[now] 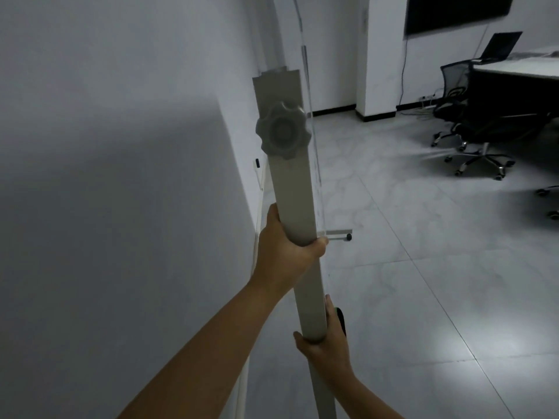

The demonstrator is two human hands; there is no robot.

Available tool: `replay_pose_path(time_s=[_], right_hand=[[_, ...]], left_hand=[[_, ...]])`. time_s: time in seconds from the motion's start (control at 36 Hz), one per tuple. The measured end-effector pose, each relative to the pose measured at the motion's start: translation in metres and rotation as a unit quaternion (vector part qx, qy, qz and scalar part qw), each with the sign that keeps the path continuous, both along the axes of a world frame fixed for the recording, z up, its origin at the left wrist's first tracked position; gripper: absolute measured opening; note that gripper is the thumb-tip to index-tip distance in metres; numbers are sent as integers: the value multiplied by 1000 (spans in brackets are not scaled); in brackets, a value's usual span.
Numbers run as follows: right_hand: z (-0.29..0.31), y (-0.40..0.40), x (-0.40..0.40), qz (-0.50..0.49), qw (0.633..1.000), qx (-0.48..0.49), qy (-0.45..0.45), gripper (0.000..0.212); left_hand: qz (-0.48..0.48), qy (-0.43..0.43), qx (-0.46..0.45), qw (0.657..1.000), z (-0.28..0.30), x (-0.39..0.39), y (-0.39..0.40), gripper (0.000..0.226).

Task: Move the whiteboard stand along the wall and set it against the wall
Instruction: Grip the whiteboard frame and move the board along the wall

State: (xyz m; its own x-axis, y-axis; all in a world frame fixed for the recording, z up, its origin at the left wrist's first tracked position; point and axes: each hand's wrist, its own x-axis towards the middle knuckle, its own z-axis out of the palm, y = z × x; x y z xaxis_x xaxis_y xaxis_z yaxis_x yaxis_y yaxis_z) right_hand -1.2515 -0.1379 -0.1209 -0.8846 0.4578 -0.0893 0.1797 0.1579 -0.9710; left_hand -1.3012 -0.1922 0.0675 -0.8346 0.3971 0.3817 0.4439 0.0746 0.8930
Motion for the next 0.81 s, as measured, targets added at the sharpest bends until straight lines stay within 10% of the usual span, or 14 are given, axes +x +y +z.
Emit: replay_pose_path(time_s=[0.81], right_hand=[[-16, 109, -388, -108, 992, -48, 45, 97]], left_hand=[[-76, -27, 22, 997, 16, -405, 127, 36]])
